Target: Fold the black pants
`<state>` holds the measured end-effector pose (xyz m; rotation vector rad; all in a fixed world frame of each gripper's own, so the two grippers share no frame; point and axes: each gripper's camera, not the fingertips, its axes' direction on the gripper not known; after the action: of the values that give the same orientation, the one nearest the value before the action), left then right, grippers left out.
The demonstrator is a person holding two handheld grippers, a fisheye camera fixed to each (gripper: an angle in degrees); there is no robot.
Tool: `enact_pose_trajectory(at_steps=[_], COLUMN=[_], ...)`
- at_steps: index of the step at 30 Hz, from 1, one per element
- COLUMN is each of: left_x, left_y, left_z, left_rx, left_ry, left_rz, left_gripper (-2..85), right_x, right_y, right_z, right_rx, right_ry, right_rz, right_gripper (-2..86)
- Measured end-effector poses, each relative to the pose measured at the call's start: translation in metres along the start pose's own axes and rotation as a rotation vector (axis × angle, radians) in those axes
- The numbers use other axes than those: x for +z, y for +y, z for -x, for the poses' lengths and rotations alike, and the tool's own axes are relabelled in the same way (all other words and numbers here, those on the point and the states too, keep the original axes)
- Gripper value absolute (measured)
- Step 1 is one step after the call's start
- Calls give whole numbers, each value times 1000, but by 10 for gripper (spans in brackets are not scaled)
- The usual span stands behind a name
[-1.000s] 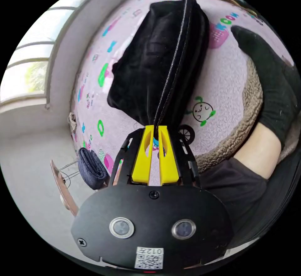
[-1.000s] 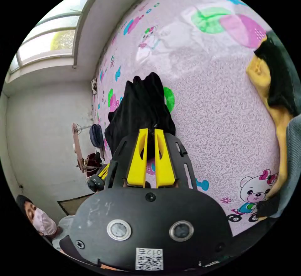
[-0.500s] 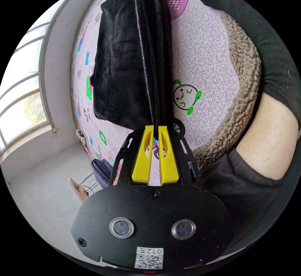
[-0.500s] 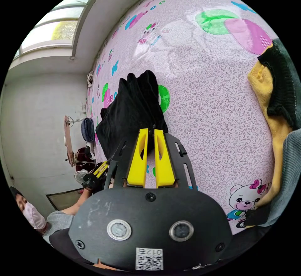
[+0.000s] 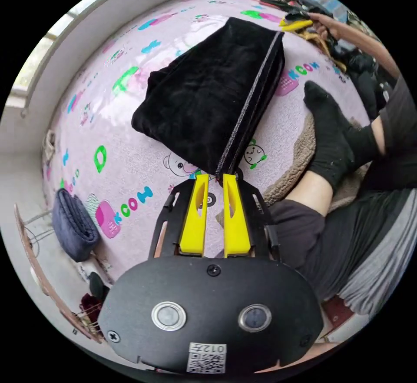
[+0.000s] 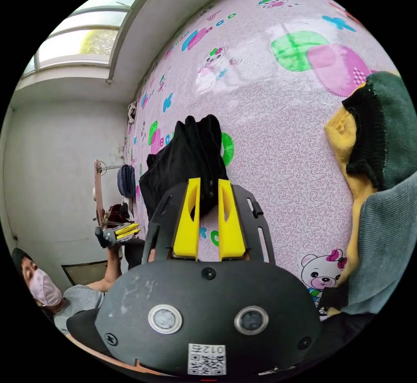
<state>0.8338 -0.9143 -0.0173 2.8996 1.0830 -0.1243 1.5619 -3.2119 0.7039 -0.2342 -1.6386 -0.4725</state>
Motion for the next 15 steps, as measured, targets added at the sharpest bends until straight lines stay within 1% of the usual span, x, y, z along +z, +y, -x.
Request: enact_pose_trajectory(at_steps=[1, 2, 3, 4, 5, 6, 7, 9, 11, 12, 15], left_x=[-5, -17, -28, -32, -37, -36, -34, -23, -17, -13, 0], left_y=[4, 12, 17, 18, 14, 2, -7, -45, -68, -80, -103], left_z=[16, 51, 86, 101, 127, 146, 152, 164, 171, 179, 200], left_rx=[-21, -93, -198, -238, -320, -383, -403, -439, -459, -473, -510], left_ry=[78, 209, 302, 342, 370, 347, 327, 198, 107, 95, 140], left_rz=[-12, -94, -214, -269, -348, -381, -381, -349, -341, -352, -356], left_gripper=[29, 28, 25, 24, 22, 20, 19, 15, 12, 10, 7], right_x=[-6, -8, -8, -5, 1, 5, 14, 30, 50, 55, 75], right_y=[-4, -11, -15, -26, -38, -45, -57, -73, -88, -92, -107], right_z=[2, 5, 7, 13, 21, 25, 34, 49, 67, 70, 80], right_rx=[-4, -16, -24, -45, -67, -81, -107, -158, -223, -235, -262], right_ry=[-4, -9, -11, -9, 1, 4, 6, 15, 61, 77, 147], right_rz=[-25, -46, -50, -51, -43, -37, -16, 9, 47, 58, 98], right_gripper=[73, 76, 78, 82, 88, 91, 96, 100, 101, 103, 117])
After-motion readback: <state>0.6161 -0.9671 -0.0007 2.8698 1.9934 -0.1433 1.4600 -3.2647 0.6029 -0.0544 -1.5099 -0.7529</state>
